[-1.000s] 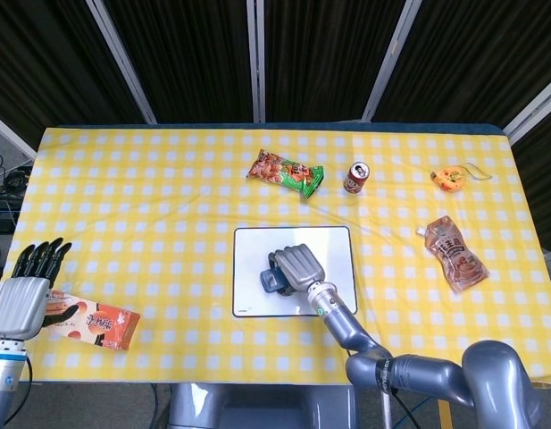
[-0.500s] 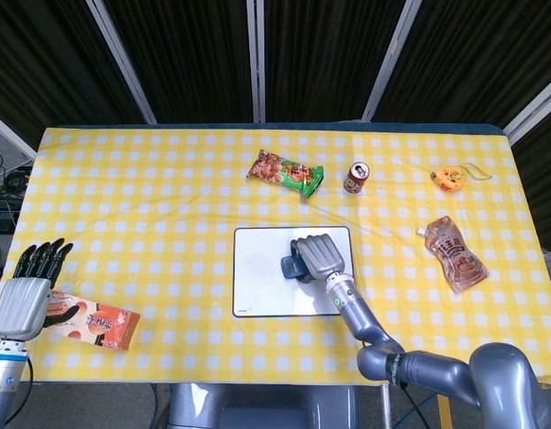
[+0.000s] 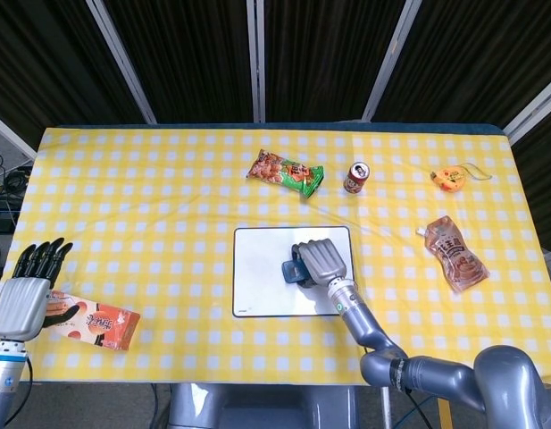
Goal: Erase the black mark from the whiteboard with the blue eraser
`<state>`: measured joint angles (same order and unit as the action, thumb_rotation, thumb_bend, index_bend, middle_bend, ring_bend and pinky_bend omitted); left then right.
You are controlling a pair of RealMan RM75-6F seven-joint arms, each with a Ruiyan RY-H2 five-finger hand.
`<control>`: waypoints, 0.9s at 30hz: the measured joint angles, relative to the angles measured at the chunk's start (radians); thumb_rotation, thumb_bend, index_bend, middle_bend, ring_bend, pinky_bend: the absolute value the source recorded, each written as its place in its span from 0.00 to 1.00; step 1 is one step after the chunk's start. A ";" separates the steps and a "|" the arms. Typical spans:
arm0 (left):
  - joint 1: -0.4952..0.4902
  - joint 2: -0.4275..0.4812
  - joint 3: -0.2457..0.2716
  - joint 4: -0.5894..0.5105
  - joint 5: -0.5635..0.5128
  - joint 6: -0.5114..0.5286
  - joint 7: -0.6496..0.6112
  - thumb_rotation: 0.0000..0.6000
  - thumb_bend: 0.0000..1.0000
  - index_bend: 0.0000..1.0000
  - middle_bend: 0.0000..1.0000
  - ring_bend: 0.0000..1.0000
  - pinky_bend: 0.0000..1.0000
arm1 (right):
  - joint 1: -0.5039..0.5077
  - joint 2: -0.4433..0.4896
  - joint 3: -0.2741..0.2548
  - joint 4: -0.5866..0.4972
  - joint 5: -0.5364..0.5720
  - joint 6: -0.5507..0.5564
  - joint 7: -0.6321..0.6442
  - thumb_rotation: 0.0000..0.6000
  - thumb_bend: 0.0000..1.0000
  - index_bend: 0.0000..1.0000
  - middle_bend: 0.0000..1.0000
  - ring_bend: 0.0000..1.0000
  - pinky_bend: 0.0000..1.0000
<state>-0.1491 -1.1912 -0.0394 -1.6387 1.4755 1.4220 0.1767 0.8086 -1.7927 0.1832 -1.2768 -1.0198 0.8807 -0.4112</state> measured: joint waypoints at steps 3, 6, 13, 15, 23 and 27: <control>0.000 0.000 0.000 0.002 -0.001 0.000 -0.002 1.00 0.03 0.00 0.00 0.00 0.00 | 0.004 -0.011 -0.019 -0.034 -0.038 -0.005 0.005 1.00 0.18 0.82 0.69 0.71 0.76; -0.001 0.000 0.000 0.003 -0.003 -0.002 -0.005 1.00 0.03 0.00 0.00 0.00 0.00 | 0.009 -0.023 -0.038 -0.068 -0.072 -0.009 0.004 1.00 0.18 0.82 0.69 0.71 0.76; 0.000 0.002 0.000 0.004 -0.003 0.000 -0.009 1.00 0.03 0.00 0.00 0.00 0.00 | 0.019 -0.043 -0.044 -0.066 -0.080 -0.006 -0.026 1.00 0.18 0.82 0.69 0.71 0.76; 0.000 0.002 -0.001 0.005 -0.005 0.001 -0.010 1.00 0.03 0.00 0.00 0.00 0.00 | 0.020 -0.046 -0.038 -0.049 -0.072 -0.004 -0.030 1.00 0.18 0.82 0.69 0.71 0.76; -0.003 -0.003 -0.001 0.009 -0.012 -0.007 -0.003 1.00 0.03 0.00 0.00 0.00 0.00 | 0.014 -0.047 -0.011 0.044 -0.050 0.005 -0.013 1.00 0.18 0.82 0.69 0.71 0.76; -0.004 -0.006 -0.001 0.011 -0.016 -0.012 0.002 1.00 0.03 0.00 0.00 0.00 0.00 | 0.008 -0.039 0.001 0.086 -0.036 0.003 -0.002 1.00 0.18 0.82 0.69 0.71 0.76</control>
<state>-0.1533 -1.1970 -0.0403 -1.6277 1.4591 1.4102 0.1785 0.8168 -1.8318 0.1838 -1.1904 -1.0554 0.8840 -0.4137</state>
